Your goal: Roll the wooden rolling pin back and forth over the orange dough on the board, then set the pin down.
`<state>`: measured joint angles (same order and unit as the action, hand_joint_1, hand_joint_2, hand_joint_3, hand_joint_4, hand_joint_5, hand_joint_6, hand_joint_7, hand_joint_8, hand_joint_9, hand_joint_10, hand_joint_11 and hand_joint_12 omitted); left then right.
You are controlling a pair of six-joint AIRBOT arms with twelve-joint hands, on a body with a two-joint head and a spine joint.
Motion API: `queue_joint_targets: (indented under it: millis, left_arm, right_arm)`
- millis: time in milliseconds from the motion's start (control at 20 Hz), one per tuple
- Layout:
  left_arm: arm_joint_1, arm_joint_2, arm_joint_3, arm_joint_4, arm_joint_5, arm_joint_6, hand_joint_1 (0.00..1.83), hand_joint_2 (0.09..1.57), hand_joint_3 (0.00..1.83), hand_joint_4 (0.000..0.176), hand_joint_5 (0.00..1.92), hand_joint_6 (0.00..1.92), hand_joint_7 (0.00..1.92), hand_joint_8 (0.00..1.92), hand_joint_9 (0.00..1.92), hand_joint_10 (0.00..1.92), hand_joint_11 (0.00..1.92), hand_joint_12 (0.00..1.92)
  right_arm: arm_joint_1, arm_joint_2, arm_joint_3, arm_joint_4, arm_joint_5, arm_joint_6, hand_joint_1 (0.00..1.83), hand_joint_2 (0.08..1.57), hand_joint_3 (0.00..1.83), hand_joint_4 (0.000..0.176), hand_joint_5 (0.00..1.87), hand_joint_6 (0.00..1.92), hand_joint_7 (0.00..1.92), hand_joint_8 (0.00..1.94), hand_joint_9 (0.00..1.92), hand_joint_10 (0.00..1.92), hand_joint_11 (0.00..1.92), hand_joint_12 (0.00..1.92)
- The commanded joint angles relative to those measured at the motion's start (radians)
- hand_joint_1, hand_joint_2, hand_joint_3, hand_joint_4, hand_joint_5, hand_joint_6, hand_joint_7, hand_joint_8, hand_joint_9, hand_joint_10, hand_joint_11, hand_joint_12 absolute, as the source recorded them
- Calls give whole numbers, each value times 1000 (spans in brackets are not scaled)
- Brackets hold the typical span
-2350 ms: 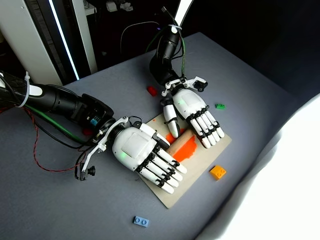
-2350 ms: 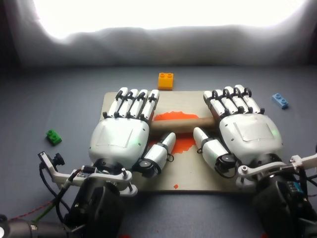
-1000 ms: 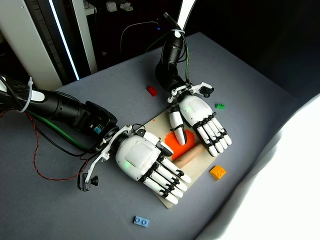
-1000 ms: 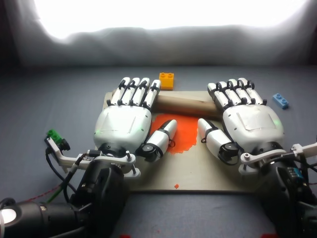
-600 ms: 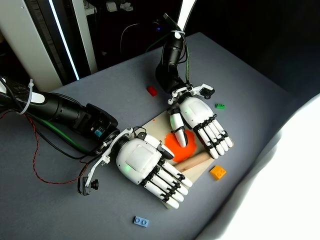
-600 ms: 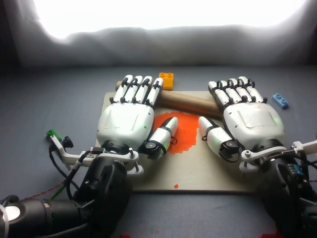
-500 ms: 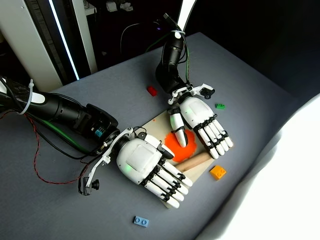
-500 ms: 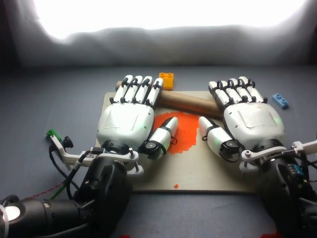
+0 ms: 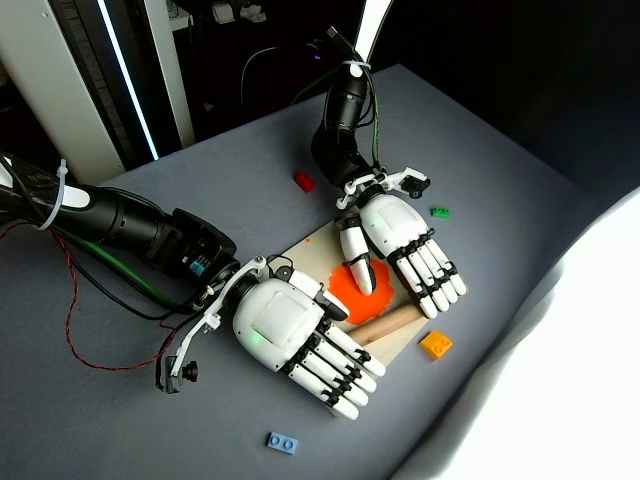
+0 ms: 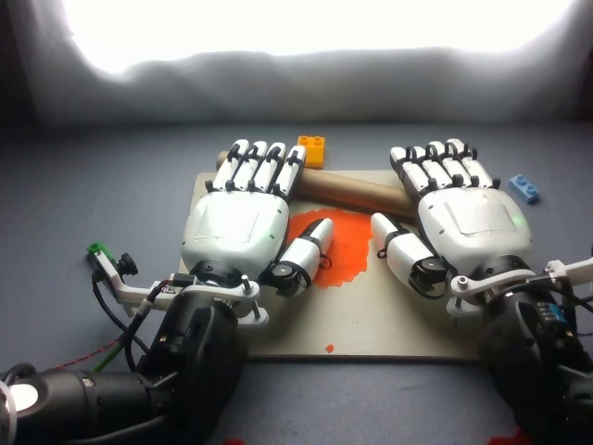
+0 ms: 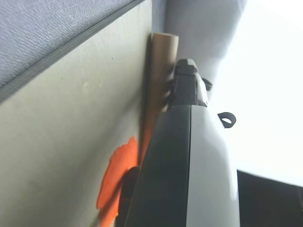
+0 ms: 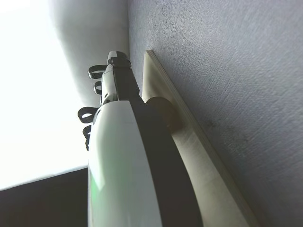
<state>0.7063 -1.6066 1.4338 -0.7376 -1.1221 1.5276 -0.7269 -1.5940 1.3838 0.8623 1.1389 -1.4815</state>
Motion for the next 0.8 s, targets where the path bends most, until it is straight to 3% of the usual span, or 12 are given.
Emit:
queue_joint_targets:
  millis: [0, 200, 300, 450, 750]
  left_arm:
    - [-7, 0, 8, 53, -93, -1, 0, 1479, 0, 0, 66, 10, 88, 10, 56, 15, 21, 16]
    - [-10, 0, 11, 53, -92, -1, 0, 1482, 0, 0, 73, 10, 109, 13, 71, 17, 29, 31]
    - [-11, 0, 12, 53, -92, -2, 0, 1484, 0, 0, 98, 5, 134, 4, 101, 6, 0, 199]
    - [-12, 0, 13, 53, -91, -5, 0, 1485, 0, 0, 76, 2, 101, 3, 61, 3, 0, 52]
    - [-16, 0, 21, 61, -81, -11, 0, 1482, 0, 0, 77, 3, 92, 4, 41, 2, 0, 21]
  right_arm:
    - [9, 4, 4, -58, 101, 4, 0, 1534, 5, 0, 138, 11, 123, 8, 71, 13, 0, 0]
    - [9, 4, 4, -58, 101, 7, 0, 1534, 4, 0, 114, 1, 106, 1, 53, 4, 0, 0]
    - [9, 5, 4, -58, 101, 7, 0, 1533, 4, 0, 150, 18, 135, 14, 69, 10, 0, 0]
    - [9, 5, 4, -58, 97, 7, 0, 1549, 10, 0, 165, 22, 136, 11, 68, 9, 0, 0]
    - [9, 5, 8, -58, 93, 9, 0, 1558, 11, 0, 151, 12, 141, 9, 90, 15, 3, 1]
